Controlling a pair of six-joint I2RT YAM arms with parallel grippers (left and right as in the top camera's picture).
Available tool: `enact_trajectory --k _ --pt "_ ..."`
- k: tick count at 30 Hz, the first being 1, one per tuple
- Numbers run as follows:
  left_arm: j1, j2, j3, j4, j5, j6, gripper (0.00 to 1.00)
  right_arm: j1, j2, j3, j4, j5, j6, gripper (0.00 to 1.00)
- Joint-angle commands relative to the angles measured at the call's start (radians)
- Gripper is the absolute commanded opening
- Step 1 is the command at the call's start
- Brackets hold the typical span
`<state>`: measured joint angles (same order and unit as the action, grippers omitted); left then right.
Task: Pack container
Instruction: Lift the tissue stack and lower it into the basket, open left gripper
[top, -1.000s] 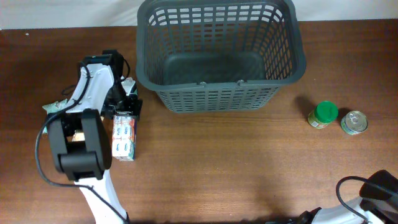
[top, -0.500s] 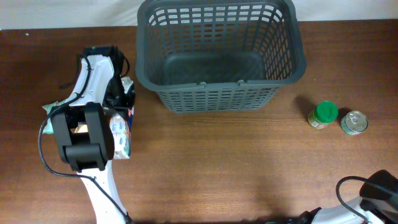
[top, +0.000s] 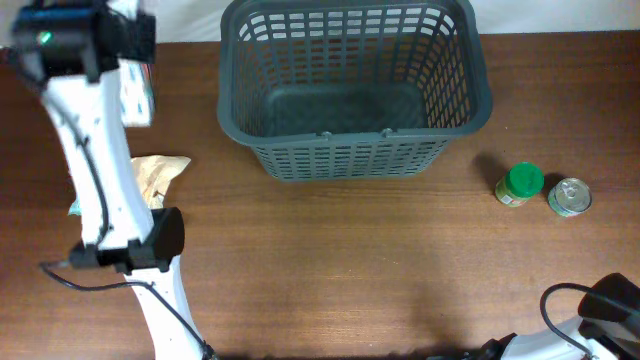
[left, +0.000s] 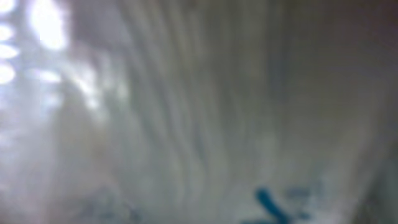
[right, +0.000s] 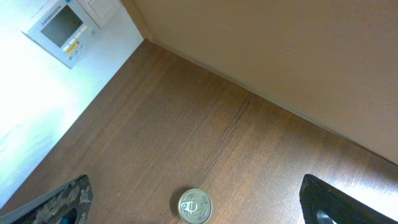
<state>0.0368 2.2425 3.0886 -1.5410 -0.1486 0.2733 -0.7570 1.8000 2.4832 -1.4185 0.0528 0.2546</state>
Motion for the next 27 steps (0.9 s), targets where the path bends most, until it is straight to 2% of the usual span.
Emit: enact_trajectory --k 1,7,8,12,20,27 --pt "-0.056 -0.056 0.046 0.087 0.277 0.293 0.02 -0.003 -0.008 0.001 0.000 0.011 0.001 0.99" --pt "-0.264 -0.044 0.000 0.136 0.348 0.682 0.02 -0.003 -0.008 0.001 0.000 0.011 0.001 0.99" --pt "-0.314 -0.039 -0.037 0.137 0.347 0.779 0.02 -0.003 -0.008 0.001 0.000 0.011 0.001 0.99" --pt "-0.430 -0.022 -0.209 0.160 0.340 0.994 0.02 -0.003 -0.008 0.001 0.000 0.011 0.001 0.99" --pt "-0.482 0.086 -0.478 0.390 0.261 1.027 0.02 -0.003 -0.008 0.001 0.000 0.011 0.001 0.99" --pt "-0.481 0.229 -0.494 0.453 0.264 1.026 0.02 -0.003 -0.008 0.001 0.000 0.011 0.001 0.99"
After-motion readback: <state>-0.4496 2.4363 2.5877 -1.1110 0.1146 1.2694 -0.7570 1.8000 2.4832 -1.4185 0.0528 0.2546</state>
